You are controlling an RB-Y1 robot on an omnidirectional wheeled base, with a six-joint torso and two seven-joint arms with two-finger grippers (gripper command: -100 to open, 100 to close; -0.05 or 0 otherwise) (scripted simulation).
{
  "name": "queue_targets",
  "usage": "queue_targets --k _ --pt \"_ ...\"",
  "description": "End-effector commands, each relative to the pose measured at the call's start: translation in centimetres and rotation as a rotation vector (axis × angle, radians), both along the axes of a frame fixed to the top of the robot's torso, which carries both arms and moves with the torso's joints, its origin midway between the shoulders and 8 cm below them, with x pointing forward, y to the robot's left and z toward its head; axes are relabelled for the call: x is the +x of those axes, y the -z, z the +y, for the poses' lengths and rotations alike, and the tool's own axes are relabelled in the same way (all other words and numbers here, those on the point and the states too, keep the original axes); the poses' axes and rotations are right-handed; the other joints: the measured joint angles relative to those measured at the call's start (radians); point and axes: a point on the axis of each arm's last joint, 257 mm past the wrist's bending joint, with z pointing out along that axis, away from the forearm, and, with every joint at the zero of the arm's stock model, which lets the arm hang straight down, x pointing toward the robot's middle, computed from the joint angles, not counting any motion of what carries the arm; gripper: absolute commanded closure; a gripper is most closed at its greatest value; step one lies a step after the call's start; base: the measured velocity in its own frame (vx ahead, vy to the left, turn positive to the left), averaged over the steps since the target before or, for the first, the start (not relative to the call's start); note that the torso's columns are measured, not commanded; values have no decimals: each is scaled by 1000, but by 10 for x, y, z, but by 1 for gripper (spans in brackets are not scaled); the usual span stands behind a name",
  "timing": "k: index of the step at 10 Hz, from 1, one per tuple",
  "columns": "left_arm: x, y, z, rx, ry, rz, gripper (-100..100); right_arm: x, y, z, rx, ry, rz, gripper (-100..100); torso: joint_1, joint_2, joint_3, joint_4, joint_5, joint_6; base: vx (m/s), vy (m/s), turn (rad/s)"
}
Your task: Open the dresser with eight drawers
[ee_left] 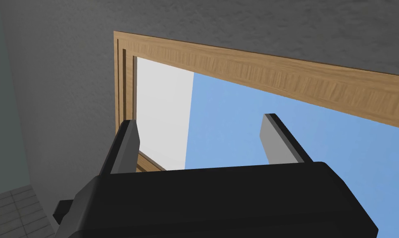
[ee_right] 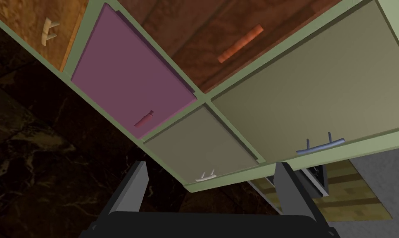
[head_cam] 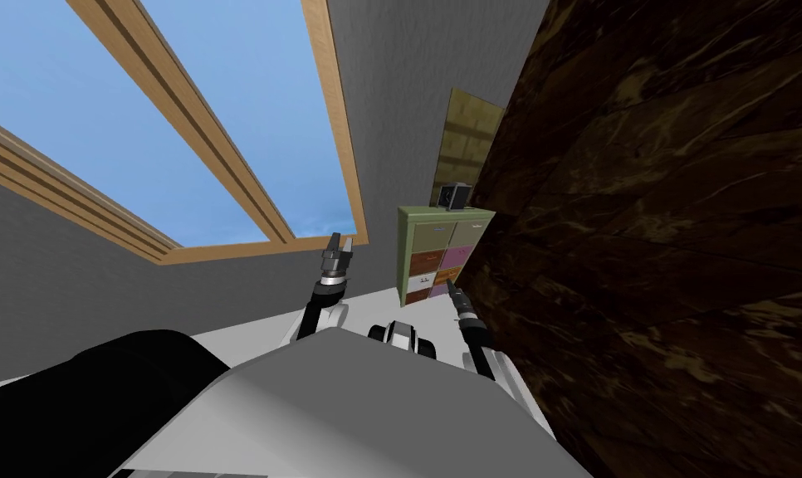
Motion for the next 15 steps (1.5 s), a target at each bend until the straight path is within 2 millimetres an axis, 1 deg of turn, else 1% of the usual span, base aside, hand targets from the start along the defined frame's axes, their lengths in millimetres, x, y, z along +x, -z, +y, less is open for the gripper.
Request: queue_targets --k 1,3,4,6,7,9,10,12,13,15 --pt "0 0 0 0 0 0 0 0 26 -9 -85 31 66 -100 0 0 0 0 0 0 -37 37 88" --pt "0 0 0 0 0 0 0 0 26 -9 -131 29 64 -100 0 1 1 0 0 0 -32 34 35" --pt "0 0 0 0 0 0 0 -2 49 -21 -184 57 120 -100 -1 0 0 0 0 0 -29 35 108" --pt "0 0 0 0 0 0 0 -2 48 -21 -228 54 116 -100 0 0 0 0 0 0 -22 29 32" --pt "0 0 0 0 0 0 0 -4 69 -34 -282 82 169 -100 -1 -1 0 0 0 0 -33 43 133" --pt "0 0 0 0 0 0 0 -4 68 -35 -328 79 164 -100 0 0 0 0 0 0 -18 27 26" --pt "0 0 0 0 0 0 0 -7 87 -48 -383 106 214 -100 -1 -1 0 0 0 0 -24 31 138" --pt "0 0 0 0 0 0 0 -7 85 -49 -430 103 207 -100 0 0 0 0 0 0 -18 25 27" --pt "0 0 0 0 0 0 0 -10 101 -63 -487 128 252 -100 -1 0 0 0 0 0 -22 26 142" --pt "0 0 0 0 0 0 0 -10 99 -64 -533 125 245 -100 0 0 0 0 0 0 -13 21 34"
